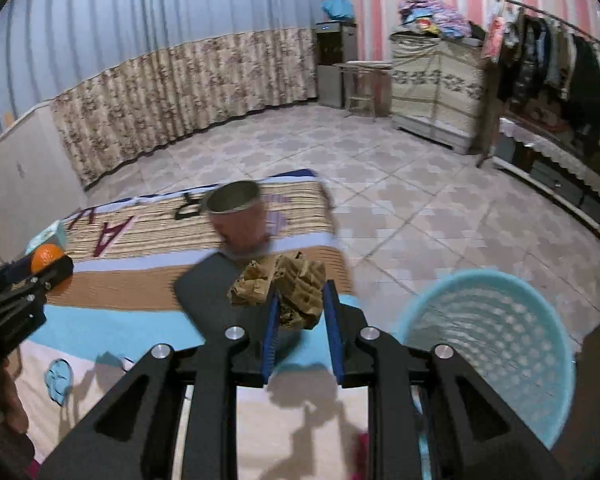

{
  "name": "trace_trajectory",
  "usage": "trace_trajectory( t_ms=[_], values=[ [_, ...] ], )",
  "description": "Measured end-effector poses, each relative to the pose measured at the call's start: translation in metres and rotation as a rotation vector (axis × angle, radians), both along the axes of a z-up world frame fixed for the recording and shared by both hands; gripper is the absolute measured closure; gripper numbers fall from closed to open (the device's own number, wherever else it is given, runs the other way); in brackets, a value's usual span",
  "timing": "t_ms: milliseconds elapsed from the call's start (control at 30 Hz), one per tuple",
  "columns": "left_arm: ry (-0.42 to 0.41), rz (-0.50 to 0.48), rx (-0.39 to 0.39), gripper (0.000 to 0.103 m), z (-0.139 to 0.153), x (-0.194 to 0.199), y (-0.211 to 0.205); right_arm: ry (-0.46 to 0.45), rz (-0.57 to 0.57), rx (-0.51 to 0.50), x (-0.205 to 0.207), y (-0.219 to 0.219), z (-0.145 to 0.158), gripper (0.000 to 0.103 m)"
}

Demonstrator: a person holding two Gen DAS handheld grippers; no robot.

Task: Collect trash
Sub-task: 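Carry the orange and paper wad over the blue basket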

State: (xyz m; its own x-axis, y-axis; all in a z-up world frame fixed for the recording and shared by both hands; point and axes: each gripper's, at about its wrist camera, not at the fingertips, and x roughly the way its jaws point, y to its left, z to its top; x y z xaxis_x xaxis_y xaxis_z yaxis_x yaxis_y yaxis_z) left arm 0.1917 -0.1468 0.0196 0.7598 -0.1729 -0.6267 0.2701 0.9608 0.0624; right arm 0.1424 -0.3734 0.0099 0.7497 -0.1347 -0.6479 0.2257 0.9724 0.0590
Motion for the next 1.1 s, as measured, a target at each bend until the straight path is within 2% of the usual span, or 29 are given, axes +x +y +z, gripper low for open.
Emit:
trace_trajectory(
  t_ms=[233,500,833,1067,1100],
  values=[
    [-0.018,-0.095,-0.010,0.055,0.000,-0.026,-0.065,-0.016,-0.135,-0.010,-0.049,-0.067,0.001,0.081],
    [-0.051,-0.198,-0.030,0.055,-0.002,-0.050,-0.137,-0.088,-0.243,-0.013,-0.091,-0.126,0.003,0.081],
    [-0.115,-0.332,0.008,0.054,-0.015,-0.083,-0.230,-0.094,-0.314,-0.008,-0.118,-0.168,-0.014,0.081],
    [-0.099,-0.377,-0.006,0.052,-0.028,-0.082,-0.261,-0.085,-0.339,0.019,-0.124,-0.184,-0.025,0.081],
    [-0.098,-0.379,-0.011,0.049,-0.029,-0.081,-0.264,-0.083,-0.341,0.018,-0.125,-0.186,-0.026,0.081]
  ],
)
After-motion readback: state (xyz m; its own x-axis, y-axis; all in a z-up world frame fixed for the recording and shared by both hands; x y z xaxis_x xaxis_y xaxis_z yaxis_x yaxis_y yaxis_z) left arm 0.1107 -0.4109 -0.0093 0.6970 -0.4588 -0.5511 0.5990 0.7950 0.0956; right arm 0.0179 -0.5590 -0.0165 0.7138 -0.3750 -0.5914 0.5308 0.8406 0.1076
